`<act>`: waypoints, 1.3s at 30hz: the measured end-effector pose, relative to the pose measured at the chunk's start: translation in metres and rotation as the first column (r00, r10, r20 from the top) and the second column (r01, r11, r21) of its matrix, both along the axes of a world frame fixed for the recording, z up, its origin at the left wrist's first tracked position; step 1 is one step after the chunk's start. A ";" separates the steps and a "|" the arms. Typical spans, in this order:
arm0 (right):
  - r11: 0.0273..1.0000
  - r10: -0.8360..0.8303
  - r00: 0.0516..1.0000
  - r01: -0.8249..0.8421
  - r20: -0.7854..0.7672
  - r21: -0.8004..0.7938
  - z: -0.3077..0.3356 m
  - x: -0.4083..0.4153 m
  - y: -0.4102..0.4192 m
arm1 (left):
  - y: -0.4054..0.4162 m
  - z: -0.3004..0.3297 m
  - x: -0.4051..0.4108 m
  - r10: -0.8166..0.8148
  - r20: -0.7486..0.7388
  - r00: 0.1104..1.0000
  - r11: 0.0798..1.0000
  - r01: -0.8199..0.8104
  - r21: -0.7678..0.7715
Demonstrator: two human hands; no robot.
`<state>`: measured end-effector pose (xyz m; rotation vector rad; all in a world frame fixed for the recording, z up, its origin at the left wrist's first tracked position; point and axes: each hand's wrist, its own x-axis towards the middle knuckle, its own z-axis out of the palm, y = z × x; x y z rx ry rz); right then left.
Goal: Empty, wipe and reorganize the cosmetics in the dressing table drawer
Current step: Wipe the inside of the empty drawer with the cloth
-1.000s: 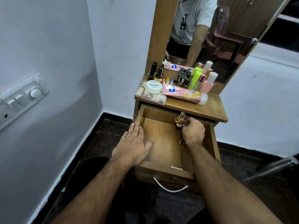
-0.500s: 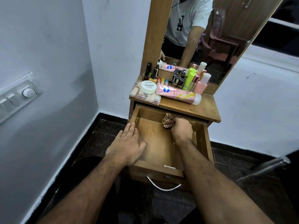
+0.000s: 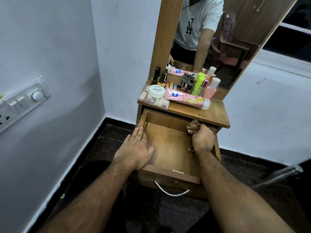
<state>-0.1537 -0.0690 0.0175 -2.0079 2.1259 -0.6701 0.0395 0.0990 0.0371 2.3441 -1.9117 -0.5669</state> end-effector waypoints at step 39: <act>0.858 0.447 0.555 -0.487 -0.701 0.162 0.030 -0.017 0.010 | 0.000 0.001 0.001 -0.005 0.018 1.000 1.000 0.005 -0.007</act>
